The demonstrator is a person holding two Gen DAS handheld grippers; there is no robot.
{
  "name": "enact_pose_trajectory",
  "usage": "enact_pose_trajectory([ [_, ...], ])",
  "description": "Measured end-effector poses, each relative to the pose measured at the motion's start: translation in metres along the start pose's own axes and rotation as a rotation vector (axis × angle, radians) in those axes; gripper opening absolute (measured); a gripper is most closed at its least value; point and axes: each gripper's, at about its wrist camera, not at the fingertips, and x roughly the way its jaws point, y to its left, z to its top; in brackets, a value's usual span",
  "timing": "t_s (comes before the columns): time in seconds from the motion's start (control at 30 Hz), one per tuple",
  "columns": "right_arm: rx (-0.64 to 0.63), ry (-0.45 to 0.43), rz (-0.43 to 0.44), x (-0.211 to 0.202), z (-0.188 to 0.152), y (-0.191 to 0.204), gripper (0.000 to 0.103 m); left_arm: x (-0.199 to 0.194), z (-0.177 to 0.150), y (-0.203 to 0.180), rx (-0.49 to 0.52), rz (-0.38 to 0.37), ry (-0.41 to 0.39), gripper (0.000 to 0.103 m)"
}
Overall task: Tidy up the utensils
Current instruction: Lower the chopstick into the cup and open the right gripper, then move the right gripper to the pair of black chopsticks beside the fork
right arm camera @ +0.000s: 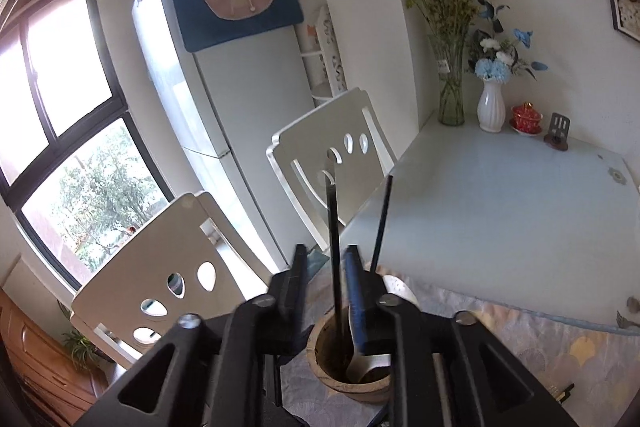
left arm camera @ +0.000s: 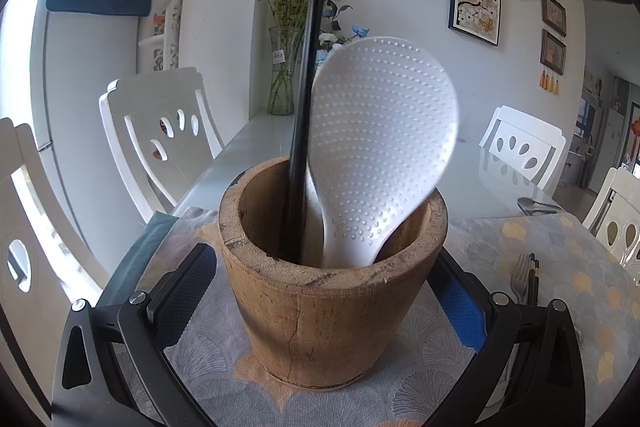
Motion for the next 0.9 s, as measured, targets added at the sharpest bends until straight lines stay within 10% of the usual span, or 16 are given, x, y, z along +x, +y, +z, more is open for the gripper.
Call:
enact_pose_trajectory([
  [0.07, 0.020, -0.010, -0.004, -0.003, -0.001, -0.004, 0.050, 0.000, 0.000, 0.000, -0.001, 0.001, 0.000, 0.103],
  [0.47, 0.203, -0.091, -0.038, -0.039, -0.002, -0.047, 0.055, 0.000, 0.000, 0.000, -0.002, -0.002, 0.001, 0.103],
  [0.9, 0.760, 0.019, -0.187, -0.060, -0.078, -0.161, 0.055, 0.000, 0.000, 0.000, -0.002, -0.002, 0.001, 0.103],
])
